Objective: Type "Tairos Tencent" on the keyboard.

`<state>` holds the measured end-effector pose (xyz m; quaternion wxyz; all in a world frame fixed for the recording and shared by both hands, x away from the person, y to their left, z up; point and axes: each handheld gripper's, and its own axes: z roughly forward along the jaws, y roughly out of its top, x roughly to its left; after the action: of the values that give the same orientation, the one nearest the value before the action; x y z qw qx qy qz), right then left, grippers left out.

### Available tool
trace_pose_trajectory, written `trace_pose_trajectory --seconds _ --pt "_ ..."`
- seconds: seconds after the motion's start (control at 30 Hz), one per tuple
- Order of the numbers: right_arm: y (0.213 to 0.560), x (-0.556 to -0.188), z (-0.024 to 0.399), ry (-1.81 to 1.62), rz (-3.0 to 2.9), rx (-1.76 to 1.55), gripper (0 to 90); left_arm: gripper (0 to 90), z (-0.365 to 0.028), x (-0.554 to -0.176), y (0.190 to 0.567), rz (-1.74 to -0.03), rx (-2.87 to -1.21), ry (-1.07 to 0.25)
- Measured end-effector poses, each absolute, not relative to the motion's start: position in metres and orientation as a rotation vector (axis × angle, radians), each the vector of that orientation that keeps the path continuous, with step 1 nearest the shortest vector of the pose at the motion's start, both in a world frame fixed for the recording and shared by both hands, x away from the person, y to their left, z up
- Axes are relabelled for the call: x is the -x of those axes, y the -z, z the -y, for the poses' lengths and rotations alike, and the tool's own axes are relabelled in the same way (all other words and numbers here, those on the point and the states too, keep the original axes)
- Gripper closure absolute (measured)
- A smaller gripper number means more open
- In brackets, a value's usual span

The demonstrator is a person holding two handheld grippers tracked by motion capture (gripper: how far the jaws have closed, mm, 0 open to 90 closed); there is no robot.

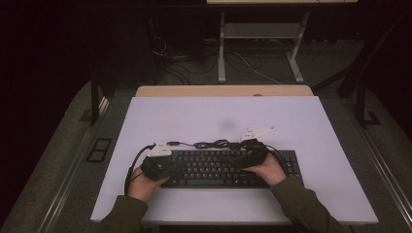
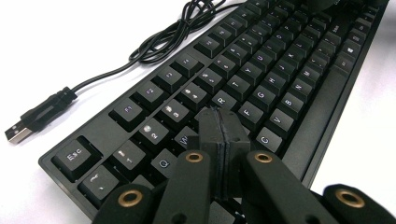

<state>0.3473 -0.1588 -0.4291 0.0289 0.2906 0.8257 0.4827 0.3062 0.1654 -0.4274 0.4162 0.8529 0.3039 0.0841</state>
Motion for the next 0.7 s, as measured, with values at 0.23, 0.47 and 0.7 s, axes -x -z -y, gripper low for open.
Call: trace_pose_trajectory --seconds 0.23,0.47,0.7 --pt "0.4289 -0.3474 0.1590 -1.487 -2.545 -0.901 27.6 89.4 -0.1621 -0.3065 0.4304 -0.764 -2.156 -0.188" --pt "0.4291 -0.3473 0.1587 -1.486 -2.545 -0.899 27.5 89.5 -0.1597 -0.3074 0.4344 -0.766 -2.183 -0.175" --pt "0.4292 -0.3473 0.1585 -1.486 -2.545 -0.899 27.4 89.4 -0.1601 -0.3077 0.4342 -0.765 -2.180 -0.167"
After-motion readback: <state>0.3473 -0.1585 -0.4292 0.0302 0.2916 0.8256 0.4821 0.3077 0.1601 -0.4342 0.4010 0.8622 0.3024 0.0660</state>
